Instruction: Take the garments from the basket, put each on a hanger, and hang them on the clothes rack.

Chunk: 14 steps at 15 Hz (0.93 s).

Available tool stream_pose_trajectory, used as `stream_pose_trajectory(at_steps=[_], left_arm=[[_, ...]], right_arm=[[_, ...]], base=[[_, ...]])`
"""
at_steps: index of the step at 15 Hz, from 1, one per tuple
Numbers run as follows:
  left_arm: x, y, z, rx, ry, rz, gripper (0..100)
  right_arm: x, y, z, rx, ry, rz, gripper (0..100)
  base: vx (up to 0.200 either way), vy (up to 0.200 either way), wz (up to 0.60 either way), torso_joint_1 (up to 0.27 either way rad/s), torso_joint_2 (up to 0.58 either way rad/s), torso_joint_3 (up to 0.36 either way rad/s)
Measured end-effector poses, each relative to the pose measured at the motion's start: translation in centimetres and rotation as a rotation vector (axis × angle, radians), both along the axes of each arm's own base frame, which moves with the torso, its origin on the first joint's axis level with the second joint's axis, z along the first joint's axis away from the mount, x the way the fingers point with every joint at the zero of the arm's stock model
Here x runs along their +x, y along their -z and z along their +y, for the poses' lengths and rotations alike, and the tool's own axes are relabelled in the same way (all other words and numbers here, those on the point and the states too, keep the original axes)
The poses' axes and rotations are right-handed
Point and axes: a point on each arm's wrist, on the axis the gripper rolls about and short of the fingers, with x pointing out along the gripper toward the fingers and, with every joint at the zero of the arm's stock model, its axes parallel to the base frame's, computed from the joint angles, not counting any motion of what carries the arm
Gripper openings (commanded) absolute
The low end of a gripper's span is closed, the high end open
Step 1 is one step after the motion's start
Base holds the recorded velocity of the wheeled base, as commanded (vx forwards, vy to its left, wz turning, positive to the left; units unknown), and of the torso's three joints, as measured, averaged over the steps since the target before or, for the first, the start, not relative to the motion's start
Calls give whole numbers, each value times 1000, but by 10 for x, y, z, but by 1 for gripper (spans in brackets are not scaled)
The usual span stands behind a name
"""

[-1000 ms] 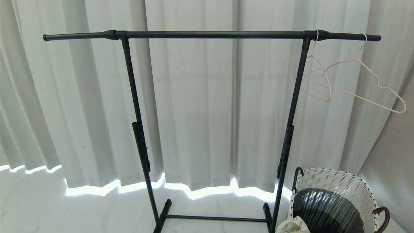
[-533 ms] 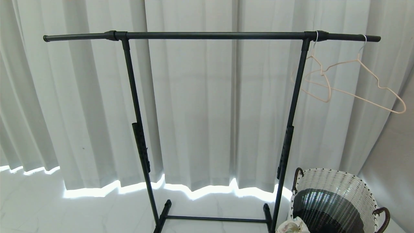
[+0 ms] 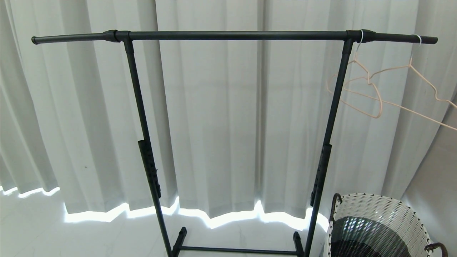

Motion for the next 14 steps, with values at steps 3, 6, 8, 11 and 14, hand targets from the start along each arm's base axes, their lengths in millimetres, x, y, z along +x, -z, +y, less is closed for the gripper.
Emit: stream_pose_trajectory(at_steps=[3,6,8,11,14], left_arm=[[0,0,0,3,0,0,100],[0,0,0,5,2,0,100],[0,0,0,7,2,-1,100],[0,0,0,49,3,-2,100],[0,0,0,54,2,-3,100]], right_arm=[[-5,-21,0,16,-32,-51,100],[-3,-62,-1,22,-106,-20,100],[16,-83,0,-7,-148,97,100],[78,-95,8,-195,-202,408,100],[144,-69,15,-524,-324,695,100]], base=[[0,0,0,0,0,0],[0,0,0,0,0,0],[0,0,0,0,0,0],[0,0,0,0,0,0],[0,0,0,0,0,0]])
